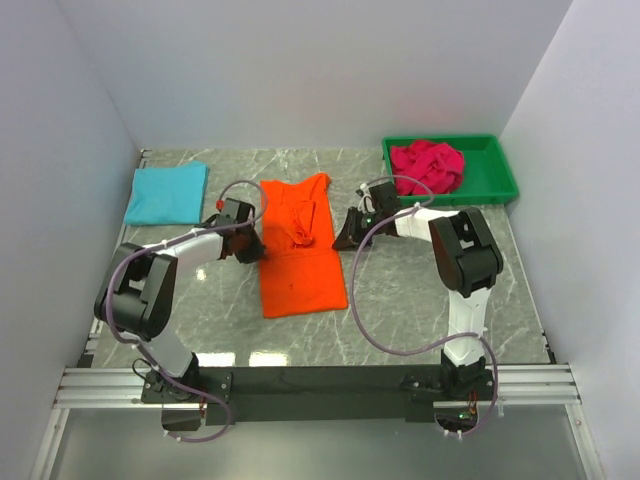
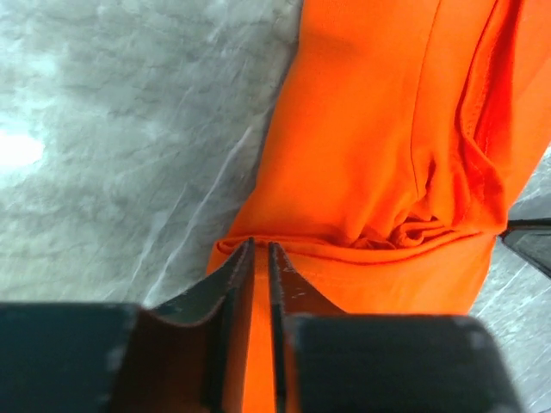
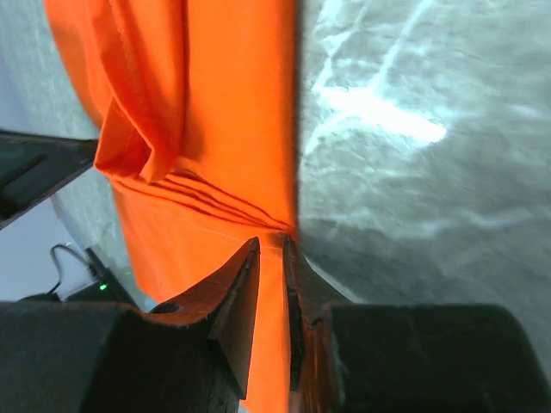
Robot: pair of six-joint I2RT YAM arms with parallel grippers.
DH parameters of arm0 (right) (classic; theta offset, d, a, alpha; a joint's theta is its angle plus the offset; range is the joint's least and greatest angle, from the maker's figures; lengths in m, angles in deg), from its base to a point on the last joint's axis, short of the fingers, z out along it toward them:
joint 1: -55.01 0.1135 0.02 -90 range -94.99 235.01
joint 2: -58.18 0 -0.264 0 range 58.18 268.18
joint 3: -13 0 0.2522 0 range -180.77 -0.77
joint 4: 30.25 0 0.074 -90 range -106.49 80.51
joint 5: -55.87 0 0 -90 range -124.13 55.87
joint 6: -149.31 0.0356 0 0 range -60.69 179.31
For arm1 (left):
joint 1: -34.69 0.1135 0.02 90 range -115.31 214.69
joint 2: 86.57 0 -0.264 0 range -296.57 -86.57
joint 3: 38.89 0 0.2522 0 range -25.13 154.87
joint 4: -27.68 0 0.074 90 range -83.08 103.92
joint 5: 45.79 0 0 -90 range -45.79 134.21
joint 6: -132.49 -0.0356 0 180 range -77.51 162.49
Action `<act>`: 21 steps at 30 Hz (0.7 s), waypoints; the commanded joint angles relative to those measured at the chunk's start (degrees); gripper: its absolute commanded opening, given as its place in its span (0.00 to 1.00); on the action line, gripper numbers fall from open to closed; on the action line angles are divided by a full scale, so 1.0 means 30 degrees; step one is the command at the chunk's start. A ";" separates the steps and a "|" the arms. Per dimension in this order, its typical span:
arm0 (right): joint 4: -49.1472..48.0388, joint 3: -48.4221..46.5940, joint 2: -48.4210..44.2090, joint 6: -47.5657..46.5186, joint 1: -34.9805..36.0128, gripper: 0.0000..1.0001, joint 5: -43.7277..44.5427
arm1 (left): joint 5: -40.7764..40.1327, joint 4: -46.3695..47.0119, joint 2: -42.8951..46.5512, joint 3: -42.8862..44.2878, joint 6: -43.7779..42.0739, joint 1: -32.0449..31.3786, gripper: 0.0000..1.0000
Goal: Fold and stack the t-shirts
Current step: Fold the tshirt
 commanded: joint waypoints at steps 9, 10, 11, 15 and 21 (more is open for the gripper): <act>0.3452 0.2682 -0.6847 -0.0216 0.0732 0.49 0.5161 | -0.2807 -0.5693 0.6666 -0.0114 0.0794 -0.1941 0.75; 0.4297 0.2919 -0.7664 -0.0244 0.0995 0.52 0.6328 | -0.3826 -0.6370 0.6989 -0.0262 0.1029 -0.2413 0.78; 0.4741 0.3154 -0.8078 -0.0244 0.1548 0.54 0.7181 | -0.4243 -0.6957 0.7630 -0.0380 0.1292 -0.2852 0.85; 0.7142 0.3770 -0.9604 0.0136 0.3747 0.67 1.1400 | -0.5300 -0.9214 0.8865 -0.1519 0.3017 -0.5076 0.91; 0.8583 0.4765 -1.0835 0.1717 0.6093 0.68 1.3370 | -0.5624 -0.9864 0.9366 -0.2751 0.4720 -0.7189 0.79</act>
